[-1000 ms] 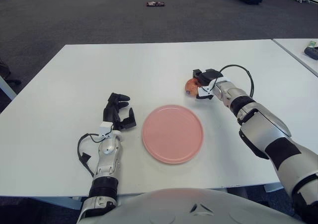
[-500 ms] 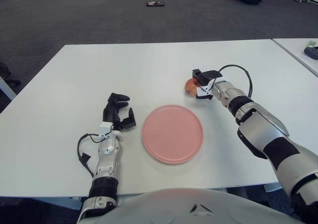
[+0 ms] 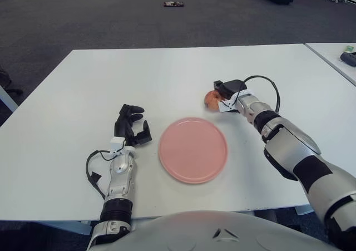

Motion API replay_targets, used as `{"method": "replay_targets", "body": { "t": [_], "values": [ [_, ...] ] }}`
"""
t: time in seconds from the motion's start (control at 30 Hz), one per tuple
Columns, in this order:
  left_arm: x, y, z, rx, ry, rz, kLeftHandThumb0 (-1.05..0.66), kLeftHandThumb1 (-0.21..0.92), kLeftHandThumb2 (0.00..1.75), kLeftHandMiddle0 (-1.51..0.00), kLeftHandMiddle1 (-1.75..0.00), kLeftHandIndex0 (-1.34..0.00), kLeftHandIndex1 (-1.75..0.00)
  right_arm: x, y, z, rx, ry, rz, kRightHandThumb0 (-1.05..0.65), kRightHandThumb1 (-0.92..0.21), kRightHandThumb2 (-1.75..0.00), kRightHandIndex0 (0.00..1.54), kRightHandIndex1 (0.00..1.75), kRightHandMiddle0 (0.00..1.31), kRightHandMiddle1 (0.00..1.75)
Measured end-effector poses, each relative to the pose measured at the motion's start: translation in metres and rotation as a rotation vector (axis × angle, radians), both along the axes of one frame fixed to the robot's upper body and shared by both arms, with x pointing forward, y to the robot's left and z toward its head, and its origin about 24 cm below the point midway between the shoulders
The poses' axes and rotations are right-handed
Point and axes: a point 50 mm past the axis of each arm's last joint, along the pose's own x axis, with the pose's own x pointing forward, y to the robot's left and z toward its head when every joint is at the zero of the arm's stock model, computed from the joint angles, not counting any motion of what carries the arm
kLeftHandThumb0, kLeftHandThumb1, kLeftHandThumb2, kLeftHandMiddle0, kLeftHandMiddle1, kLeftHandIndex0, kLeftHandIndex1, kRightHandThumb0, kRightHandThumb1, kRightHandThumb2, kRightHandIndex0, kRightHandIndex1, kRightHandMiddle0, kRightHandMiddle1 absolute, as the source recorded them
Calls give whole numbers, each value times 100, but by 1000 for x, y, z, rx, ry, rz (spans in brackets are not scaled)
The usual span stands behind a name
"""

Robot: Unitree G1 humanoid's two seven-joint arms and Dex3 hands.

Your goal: Put the apple into the plate.

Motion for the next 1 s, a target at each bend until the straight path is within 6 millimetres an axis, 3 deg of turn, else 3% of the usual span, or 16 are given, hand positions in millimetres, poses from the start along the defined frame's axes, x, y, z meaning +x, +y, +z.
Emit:
{"method": "replay_targets", "body": {
  "t": [0.47,1.0],
  "values": [
    [1,2,0,10,4,-4,-1,24,143,-65,-175,-46,-175,0,-3,-1,142,31,-84,-1,7,-175,89,175,71,170],
    [2,1,0,16,1,-13,-1,19,147,-67,-175,-50,-174,-6,8,-1,310,66,-28,-1,6,-175,88,174,68,175]
  ]
}}
